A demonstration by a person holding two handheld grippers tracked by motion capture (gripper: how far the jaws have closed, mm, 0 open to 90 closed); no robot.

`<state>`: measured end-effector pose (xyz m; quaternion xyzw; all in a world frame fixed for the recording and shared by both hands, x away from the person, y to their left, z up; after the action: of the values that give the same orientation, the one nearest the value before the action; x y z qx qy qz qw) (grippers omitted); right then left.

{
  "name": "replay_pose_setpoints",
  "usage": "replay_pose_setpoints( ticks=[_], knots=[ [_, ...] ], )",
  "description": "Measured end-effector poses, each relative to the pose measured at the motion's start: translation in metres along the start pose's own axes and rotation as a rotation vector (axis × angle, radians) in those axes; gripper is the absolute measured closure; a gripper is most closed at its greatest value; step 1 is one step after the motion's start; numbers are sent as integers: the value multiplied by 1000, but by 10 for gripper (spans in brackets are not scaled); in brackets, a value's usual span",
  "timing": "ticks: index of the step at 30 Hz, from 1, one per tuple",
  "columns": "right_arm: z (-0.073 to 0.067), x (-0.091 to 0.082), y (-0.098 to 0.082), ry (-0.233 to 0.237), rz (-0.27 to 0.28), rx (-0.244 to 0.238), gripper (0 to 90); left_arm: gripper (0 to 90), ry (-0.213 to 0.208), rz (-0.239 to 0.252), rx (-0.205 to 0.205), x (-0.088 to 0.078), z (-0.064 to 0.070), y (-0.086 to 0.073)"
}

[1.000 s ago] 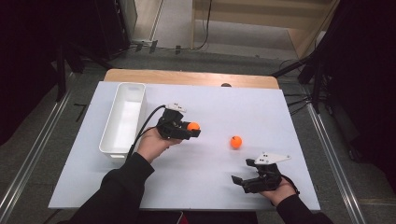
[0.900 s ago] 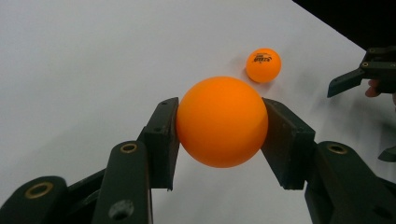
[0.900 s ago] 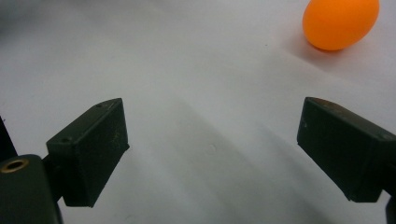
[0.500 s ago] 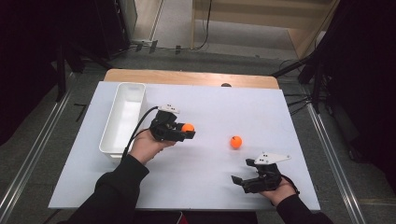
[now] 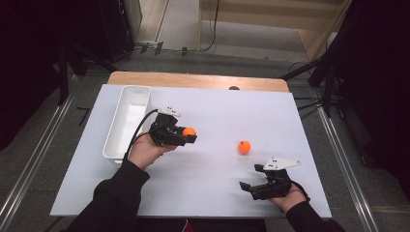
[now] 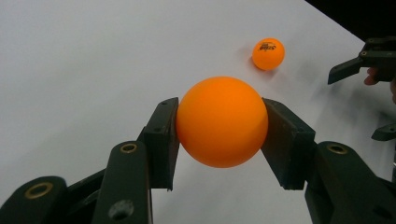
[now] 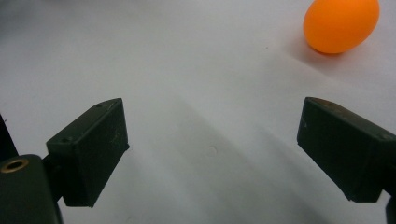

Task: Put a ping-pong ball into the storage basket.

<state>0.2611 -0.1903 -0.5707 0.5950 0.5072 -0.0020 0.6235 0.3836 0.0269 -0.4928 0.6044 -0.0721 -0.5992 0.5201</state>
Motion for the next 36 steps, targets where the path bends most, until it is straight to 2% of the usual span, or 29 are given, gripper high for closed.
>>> replay_pose_setpoints(
  ticks=[6,10,20,36],
  knots=[
    [0,0,1,-1,0,-3,73,507,3,-1,-16,-7,-3,1],
    [1,1,1,-2,1,-6,73,507,11,-5,-9,-11,-4,2],
    [1,3,2,-3,-7,-5,73,507,0,-4,-21,-25,-8,5],
    [0,4,2,1,-7,-12,73,506,40,-8,-43,-43,-24,6]
  ],
)
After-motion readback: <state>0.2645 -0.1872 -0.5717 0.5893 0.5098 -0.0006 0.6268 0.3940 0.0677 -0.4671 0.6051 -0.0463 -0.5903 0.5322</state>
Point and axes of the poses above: each handheld gripper's, and its own axes: x roughly forward along the jaws, y roughly out of its top, z roughly to its right, the point moved 10 cm from there along x, roughly forward along the jaws, and after that the axes turned 2 degrees about z, right-handed, at the moved point
